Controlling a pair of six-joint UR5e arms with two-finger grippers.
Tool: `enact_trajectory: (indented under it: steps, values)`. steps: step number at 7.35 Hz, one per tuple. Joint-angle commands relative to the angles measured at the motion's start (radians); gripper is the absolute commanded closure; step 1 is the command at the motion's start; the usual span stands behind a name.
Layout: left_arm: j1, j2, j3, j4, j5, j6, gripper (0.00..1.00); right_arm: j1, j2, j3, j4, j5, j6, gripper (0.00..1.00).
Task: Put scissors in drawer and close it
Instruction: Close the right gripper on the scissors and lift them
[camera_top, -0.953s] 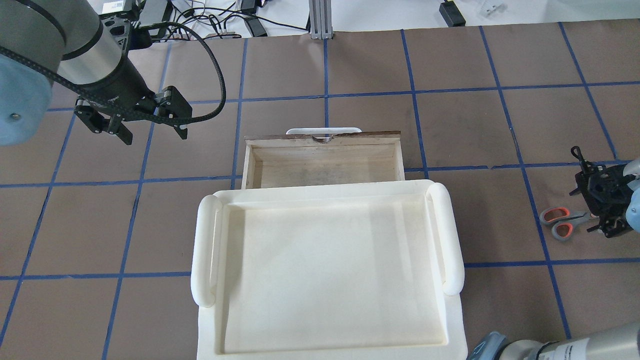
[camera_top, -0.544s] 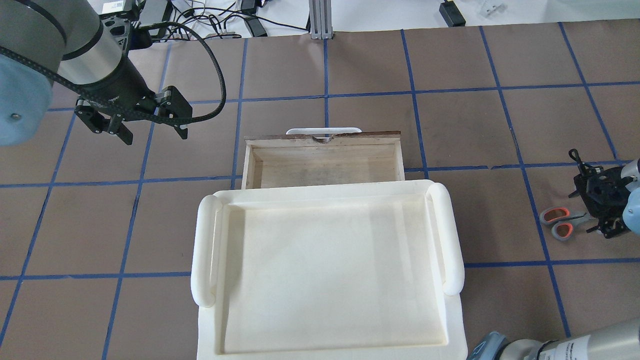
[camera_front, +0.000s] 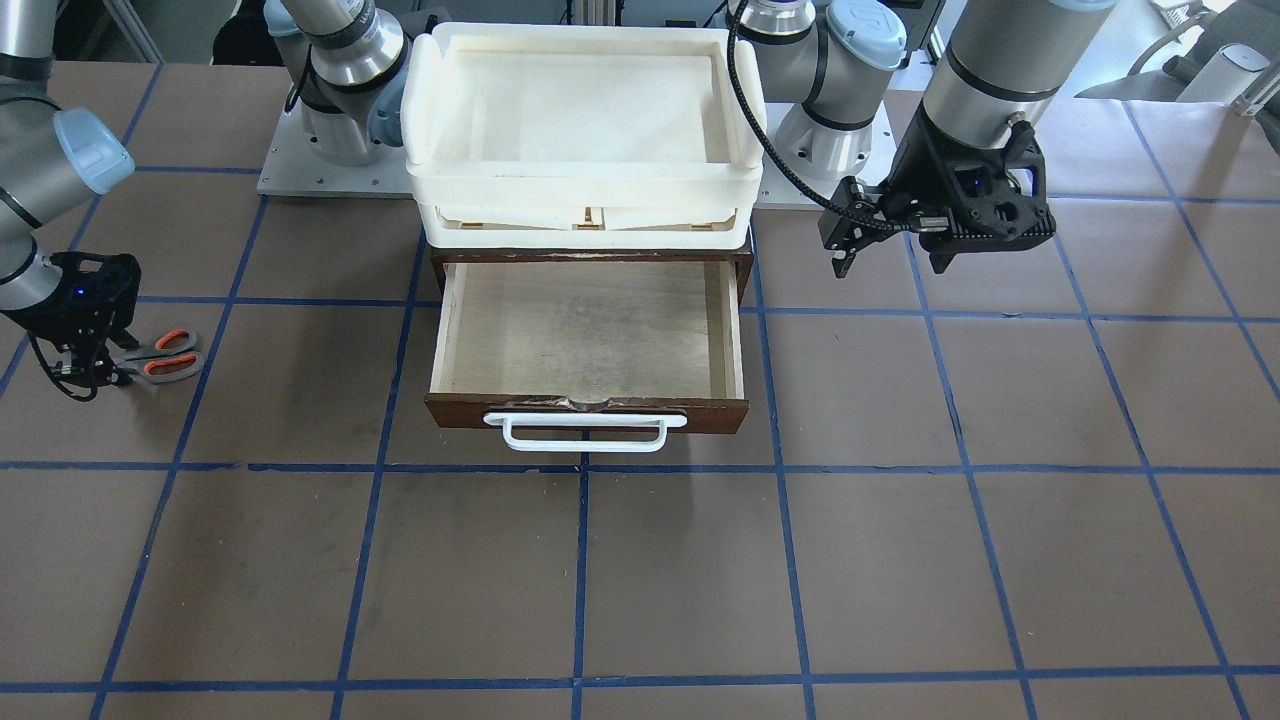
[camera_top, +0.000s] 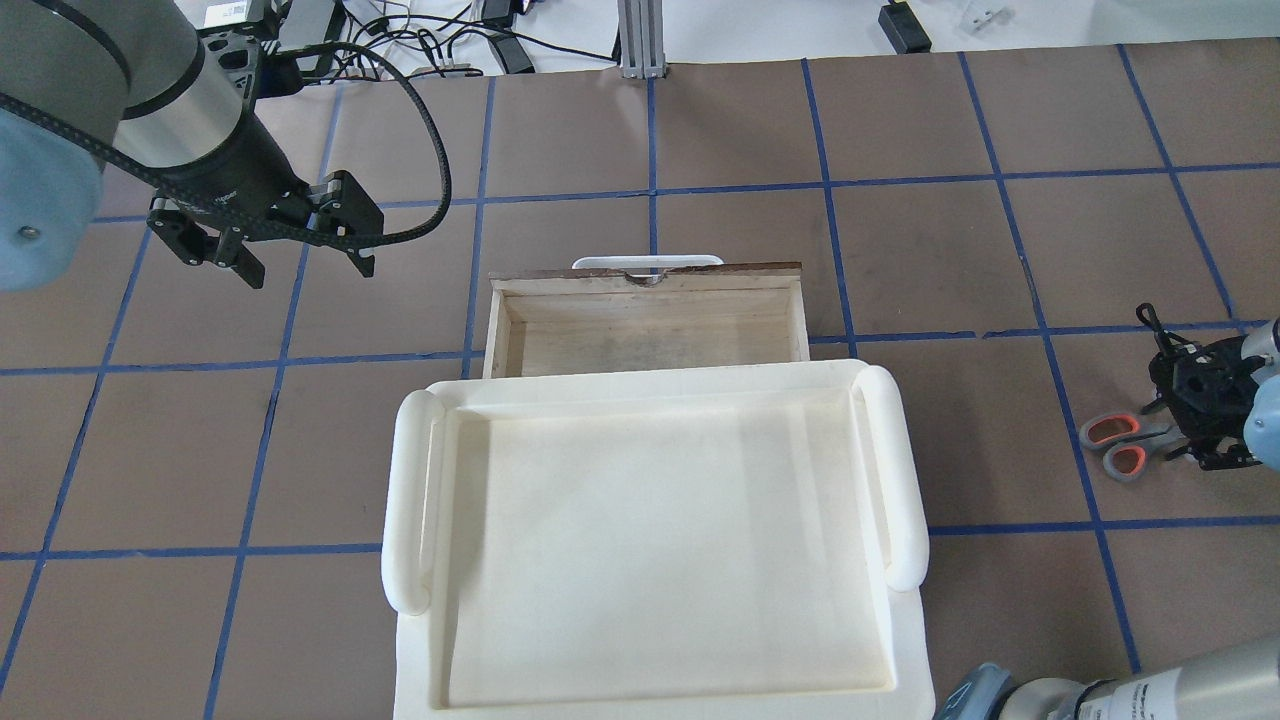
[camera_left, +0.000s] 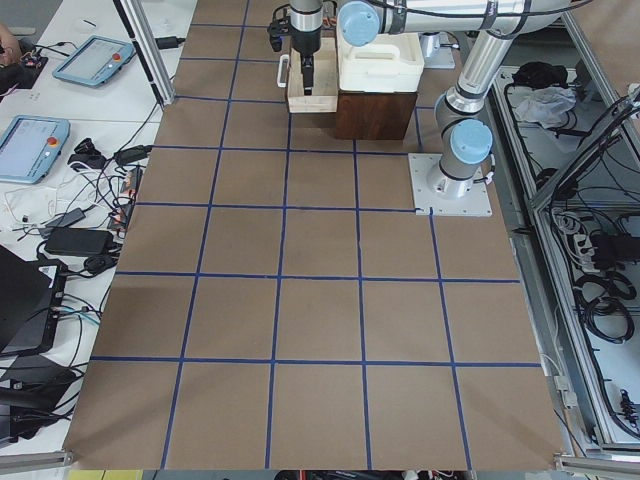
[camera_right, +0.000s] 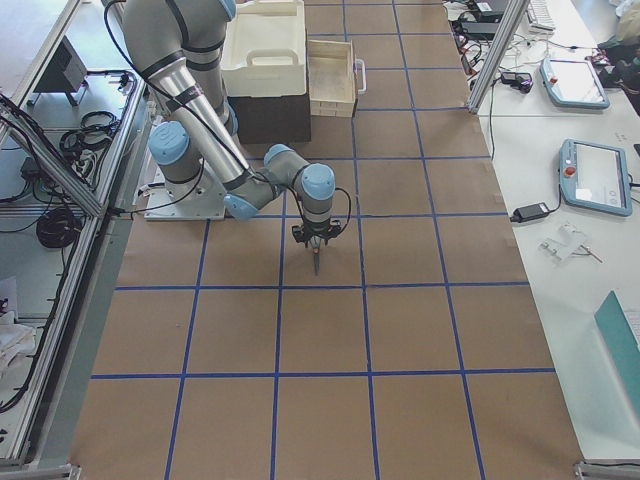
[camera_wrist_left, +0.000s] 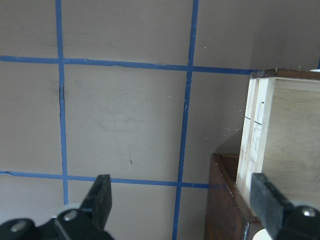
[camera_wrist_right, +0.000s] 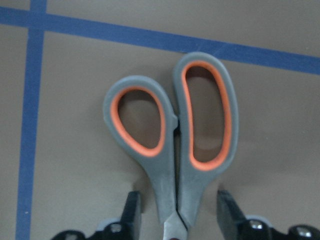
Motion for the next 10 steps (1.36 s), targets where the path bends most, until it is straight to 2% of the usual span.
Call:
enact_trajectory:
  steps: [1,4,5,7,10]
  values:
    - [0.000,0.000,0.000,0.001,0.001,0.000,0.00,0.000,0.000,0.000,0.000,-0.004,0.000,0.56]
    - [0.000,0.000,0.000,0.000,0.001,0.000,0.00,0.000,-0.001,-0.002,0.000,-0.001,-0.008,0.77]
    - [0.000,0.000,-0.001,0.003,0.001,-0.001,0.00,0.000,-0.003,-0.002,-0.003,-0.003,-0.006,0.92]
    - [0.000,-0.002,0.000,0.001,0.001,0.000,0.00,0.000,-0.006,-0.006,-0.008,-0.004,-0.002,0.93]
    - [0.000,0.000,0.000,0.003,0.001,0.000,0.00,0.003,-0.020,-0.092,0.023,0.010,0.041,0.96]
